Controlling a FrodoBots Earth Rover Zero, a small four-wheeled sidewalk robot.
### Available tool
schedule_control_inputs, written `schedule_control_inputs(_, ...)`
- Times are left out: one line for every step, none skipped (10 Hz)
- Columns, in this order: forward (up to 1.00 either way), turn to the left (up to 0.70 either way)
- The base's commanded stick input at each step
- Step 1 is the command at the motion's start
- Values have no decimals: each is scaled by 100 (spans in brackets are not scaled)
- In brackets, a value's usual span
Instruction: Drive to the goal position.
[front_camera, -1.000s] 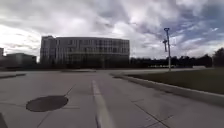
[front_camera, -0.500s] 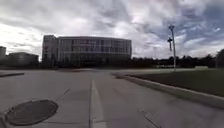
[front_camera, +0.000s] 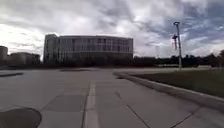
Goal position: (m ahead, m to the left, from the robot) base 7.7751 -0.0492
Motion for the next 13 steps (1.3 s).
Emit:
schedule_control_inputs(100, 9)
schedule_control_inputs(100, 0)
schedule_control_inputs(100, 13)
schedule_control_inputs(100, 21)
schedule_control_inputs(100, 22)
schedule_control_inputs(100, 21)
schedule_control_inputs(100, 2)
schedule_control_inputs(100, 9)
schedule_control_inputs(100, 13)
schedule_control_inputs(100, 0)
schedule_control_inputs(100, 0)
schedule_control_inputs(100, 16)
schedule_control_inputs(100, 19)
